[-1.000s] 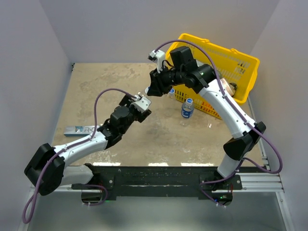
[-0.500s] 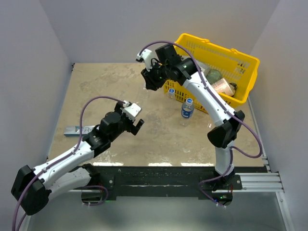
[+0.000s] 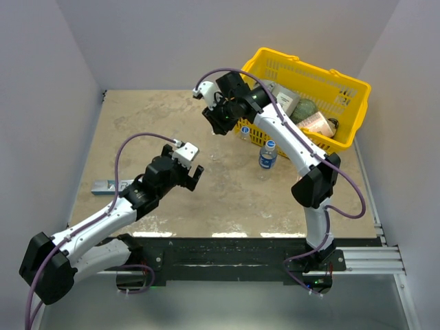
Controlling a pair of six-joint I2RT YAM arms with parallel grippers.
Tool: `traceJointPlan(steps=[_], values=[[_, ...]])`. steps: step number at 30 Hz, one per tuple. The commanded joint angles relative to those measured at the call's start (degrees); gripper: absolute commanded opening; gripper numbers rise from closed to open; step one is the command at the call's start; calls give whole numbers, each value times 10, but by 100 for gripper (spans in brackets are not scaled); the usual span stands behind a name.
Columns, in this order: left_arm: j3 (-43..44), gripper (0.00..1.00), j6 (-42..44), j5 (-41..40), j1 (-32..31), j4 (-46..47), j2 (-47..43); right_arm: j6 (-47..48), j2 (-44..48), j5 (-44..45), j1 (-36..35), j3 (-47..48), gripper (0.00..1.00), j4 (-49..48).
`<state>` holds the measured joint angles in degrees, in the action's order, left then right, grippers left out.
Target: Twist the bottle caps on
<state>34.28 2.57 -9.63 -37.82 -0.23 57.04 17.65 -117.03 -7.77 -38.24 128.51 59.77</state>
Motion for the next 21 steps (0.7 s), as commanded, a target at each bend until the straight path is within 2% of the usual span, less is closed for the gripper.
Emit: traceJointPlan(steps=[1,5,11,15,17,18,20,21], values=[[21,99,-6,3,6,34,-1,12,-11,19,-1,2,0,-2],[19,99,-5,5,6,36,-2,15,-20,22,-1,2,0,-2],[14,100,-6,10,8,41,-2,11,-35,34,-1,0,16,-4],[16,99,-5,17,10,40,-2,-2,-37,37,-1,4,37,-10],[16,99,-2,19,10,40,-1,-2,-37,36,-1,10,44,-11],[15,99,-3,21,11,40,0,-2,-37,39,-1,13,50,-11],[14,100,-3,23,12,42,0,-2,-37,40,-1,18,71,-13],[15,99,-5,29,11,43,1,-3,-36,40,-2,20,75,-17]])
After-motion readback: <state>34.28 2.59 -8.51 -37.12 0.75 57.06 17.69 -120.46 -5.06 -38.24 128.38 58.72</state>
